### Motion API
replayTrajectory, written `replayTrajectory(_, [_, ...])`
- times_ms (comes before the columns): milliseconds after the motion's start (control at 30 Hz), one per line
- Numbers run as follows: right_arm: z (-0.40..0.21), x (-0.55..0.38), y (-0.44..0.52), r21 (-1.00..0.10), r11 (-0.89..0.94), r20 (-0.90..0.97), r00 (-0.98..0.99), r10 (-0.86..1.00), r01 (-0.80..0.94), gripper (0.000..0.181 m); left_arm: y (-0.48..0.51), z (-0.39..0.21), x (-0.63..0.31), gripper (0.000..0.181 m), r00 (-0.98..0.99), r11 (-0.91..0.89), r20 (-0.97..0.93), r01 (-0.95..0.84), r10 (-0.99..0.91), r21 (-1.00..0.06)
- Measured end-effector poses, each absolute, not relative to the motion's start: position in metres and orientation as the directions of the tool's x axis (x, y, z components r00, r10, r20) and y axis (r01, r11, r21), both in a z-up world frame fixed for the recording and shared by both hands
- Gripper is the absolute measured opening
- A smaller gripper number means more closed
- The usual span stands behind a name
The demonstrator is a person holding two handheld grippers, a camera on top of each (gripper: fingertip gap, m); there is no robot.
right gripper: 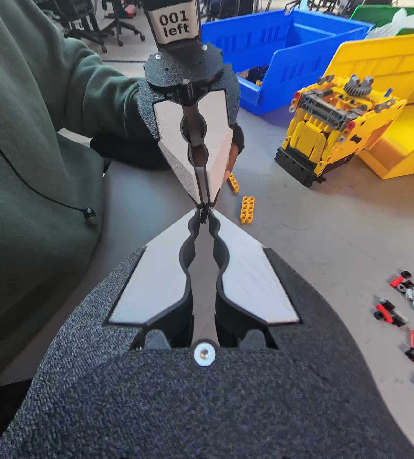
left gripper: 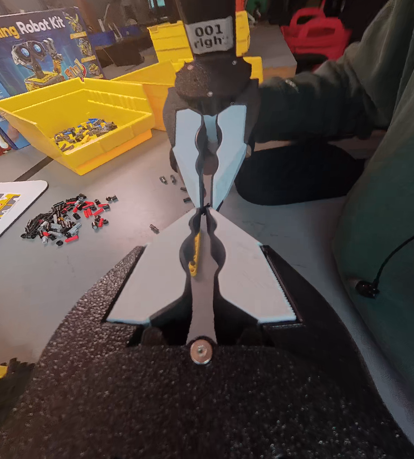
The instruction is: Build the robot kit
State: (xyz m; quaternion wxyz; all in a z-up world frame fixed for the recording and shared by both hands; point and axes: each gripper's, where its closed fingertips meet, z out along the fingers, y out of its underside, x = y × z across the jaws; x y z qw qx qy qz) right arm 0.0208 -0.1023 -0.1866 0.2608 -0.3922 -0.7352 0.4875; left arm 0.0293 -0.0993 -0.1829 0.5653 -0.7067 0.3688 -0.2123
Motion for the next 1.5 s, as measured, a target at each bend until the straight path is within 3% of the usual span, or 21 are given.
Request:
replayTrajectory(133, [-0.168, 0.015, -0.099, -0.957, 0.211, 0.088, -0.494, 0.865, 0.200, 0.006, -0.095, -0.164, 0.024, 0.003, 0.646, -0.163, 0.083, -0.065, -0.759, -0.984])
replayTrajectory(300, [-0.152, 0.012, -0.096, -0.962, 0.260, 0.204, -0.414, 0.887, 0.083, 0.006, -0.093, -0.146, 0.021, 0.002, 0.561, -0.262, 0.321, 0.185, -0.763, -0.947])
replayTrajectory(500, [-0.144, 0.011, -0.095, -0.943, 0.331, 0.303, -0.366, 0.880, 0.015, 0.006, -0.093, -0.138, 0.019, 0.003, 0.433, -0.355, 0.477, 0.335, -0.765, -0.873])
replayTrajectory(933, [-0.144, 0.019, -0.096, -0.990, 0.133, 0.091, -0.479, 0.873, 0.055, 0.004, -0.096, -0.142, 0.026, 0.003, 0.425, -0.353, 0.452, 0.294, -0.784, -0.888])
replayTrajectory(1133, [-0.143, 0.023, -0.095, -0.995, 0.035, -0.018, -0.516, 0.856, 0.093, 0.005, -0.099, -0.145, 0.026, 0.016, 0.483, -0.298, 0.363, 0.208, -0.797, -0.932])
replayTrajectory(1300, [-0.153, 0.022, -0.103, -0.990, 0.063, -0.019, -0.545, 0.838, 0.130, 0.005, -0.102, -0.153, 0.032, 0.012, 0.483, -0.305, 0.340, 0.152, -0.807, -0.940])
replayTrajectory(1500, [-0.152, 0.023, -0.105, -0.986, 0.141, 0.070, -0.533, 0.843, 0.094, 0.004, -0.104, -0.151, 0.031, 0.009, 0.387, -0.415, 0.473, 0.228, -0.792, -0.881])
